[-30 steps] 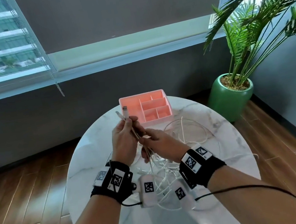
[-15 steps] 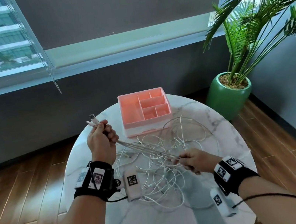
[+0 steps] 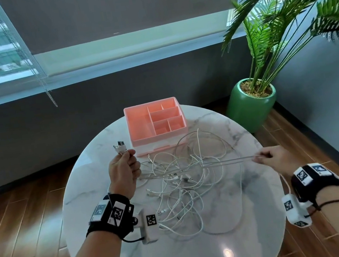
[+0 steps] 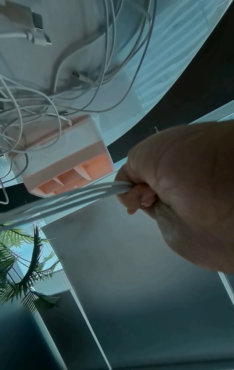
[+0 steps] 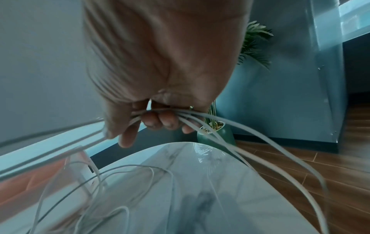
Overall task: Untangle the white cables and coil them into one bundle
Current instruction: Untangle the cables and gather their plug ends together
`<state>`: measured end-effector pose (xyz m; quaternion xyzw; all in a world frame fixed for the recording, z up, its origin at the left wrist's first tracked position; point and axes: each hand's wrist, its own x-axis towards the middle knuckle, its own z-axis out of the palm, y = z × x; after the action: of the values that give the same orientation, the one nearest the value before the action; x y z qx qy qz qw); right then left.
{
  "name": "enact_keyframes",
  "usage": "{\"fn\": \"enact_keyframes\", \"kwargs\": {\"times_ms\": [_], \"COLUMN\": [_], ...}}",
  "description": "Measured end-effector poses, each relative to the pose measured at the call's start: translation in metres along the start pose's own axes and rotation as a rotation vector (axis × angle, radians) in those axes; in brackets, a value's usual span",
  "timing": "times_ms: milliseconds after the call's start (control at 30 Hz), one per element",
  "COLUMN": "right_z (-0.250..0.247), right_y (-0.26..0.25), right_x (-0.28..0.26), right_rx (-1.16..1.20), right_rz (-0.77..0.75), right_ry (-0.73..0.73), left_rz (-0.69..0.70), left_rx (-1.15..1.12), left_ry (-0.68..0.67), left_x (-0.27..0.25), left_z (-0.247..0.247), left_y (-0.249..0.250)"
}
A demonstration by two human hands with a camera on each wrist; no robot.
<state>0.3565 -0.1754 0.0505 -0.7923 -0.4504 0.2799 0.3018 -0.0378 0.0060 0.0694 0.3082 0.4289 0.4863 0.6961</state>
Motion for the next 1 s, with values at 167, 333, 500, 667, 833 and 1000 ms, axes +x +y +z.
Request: {"fn": "enact_keyframes", "kwargs": {"times_ms": [167, 333, 500, 667, 833, 1000], "right_z": [0.023, 0.067, 0.067, 0.097, 0.146, 0.175], "right_y": [0.025, 0.061, 0.016, -0.043, -0.063, -0.071], "right_x": [-0.006, -0.026, -0.013, -0.013, -0.049, -0.069], "right_rx": [-0.146, -0.375, -0.515, -0.289, -0.528, -0.772], "right_rz": [0.148, 0.351, 0.197, 0.083, 0.09, -0.062], "right_ry": [-0.222, -0.537, -0.664, -0.555, -0.721, -0.769], "left_rz": [0.045, 0.053, 0.036, -0.012, -0.008, 0.029], "left_rx": [-0.004, 0.01, 0.035, 0.027, 0.03, 0.068], "left_ry": [-0.003, -0.015, -0.023, -0.044, -0.059, -0.085], "left_x": [-0.002, -0.007, -0.01, -0.013, -0.014, -0.017], "left_z": [-0.003, -0.014, -0.024, -0.025, -0.022, -0.013], "left_y": [0.007, 0.007, 0.003, 0.007, 0.017, 0.019]}}
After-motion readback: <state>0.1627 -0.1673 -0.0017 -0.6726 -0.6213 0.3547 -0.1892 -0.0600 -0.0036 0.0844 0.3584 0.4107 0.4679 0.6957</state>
